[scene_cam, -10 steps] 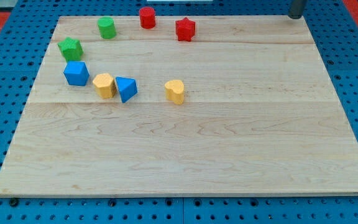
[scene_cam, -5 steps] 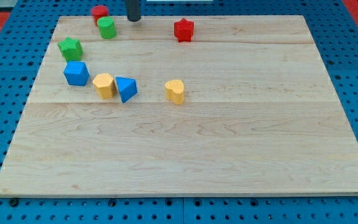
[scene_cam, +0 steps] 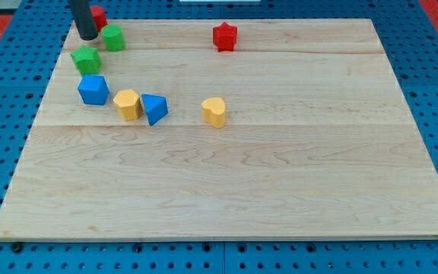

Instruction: Move the red circle towards the left corner of the board

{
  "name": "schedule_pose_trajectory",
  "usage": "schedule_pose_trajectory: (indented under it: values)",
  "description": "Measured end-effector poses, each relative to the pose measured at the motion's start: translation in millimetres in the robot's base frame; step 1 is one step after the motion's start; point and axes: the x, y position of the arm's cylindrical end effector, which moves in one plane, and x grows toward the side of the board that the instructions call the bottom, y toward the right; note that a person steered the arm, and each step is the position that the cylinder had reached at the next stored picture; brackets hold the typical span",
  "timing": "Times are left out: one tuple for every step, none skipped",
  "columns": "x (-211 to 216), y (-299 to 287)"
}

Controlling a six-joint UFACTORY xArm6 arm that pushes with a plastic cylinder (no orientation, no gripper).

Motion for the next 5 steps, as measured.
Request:
schedule_pose_trajectory:
  values:
    - [1,-24]
    - [6,-70]
    - [-46,-70]
    - [-50,-67]
    - [-50,0]
